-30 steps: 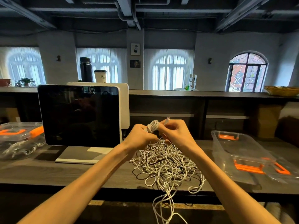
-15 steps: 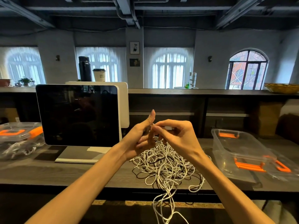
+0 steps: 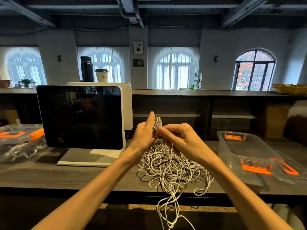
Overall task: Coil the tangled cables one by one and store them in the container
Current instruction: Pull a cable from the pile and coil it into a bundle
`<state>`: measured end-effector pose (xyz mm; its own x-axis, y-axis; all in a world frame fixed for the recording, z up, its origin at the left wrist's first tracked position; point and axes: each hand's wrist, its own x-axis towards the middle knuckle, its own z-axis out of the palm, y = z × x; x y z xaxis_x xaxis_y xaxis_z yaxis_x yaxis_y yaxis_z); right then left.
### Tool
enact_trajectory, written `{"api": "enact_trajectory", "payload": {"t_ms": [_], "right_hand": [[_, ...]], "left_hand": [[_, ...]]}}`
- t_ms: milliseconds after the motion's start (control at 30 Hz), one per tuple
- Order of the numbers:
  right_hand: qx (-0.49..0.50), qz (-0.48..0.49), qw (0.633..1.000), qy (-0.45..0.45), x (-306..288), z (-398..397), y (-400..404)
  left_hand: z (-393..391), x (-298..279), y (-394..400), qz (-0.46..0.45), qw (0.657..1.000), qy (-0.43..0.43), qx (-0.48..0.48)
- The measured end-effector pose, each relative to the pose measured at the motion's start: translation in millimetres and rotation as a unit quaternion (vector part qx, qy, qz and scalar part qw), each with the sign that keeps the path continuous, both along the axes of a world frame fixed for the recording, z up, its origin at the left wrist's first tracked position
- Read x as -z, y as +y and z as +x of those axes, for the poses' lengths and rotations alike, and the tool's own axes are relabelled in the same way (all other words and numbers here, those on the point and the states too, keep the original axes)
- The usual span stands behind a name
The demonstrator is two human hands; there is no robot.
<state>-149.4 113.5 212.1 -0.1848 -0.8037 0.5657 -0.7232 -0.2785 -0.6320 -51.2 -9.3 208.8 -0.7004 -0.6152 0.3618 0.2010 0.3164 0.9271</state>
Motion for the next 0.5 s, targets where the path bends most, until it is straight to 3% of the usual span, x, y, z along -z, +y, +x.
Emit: {"api": "enact_trajectory", "payload": {"t_ms": [200,500], "right_hand": [[0.038,0.008,0.995,-0.087,0.0,17.7,-8.6],[0.125,-0.095,0.983,-0.097,5.9,23.6,-20.1]], "left_hand": [[-14.5,10.6,-0.5,-0.032,0.991,0.111,-0.065],[-10.8,15.1,6.0,-0.064,0.983,0.144,-0.099]]}}
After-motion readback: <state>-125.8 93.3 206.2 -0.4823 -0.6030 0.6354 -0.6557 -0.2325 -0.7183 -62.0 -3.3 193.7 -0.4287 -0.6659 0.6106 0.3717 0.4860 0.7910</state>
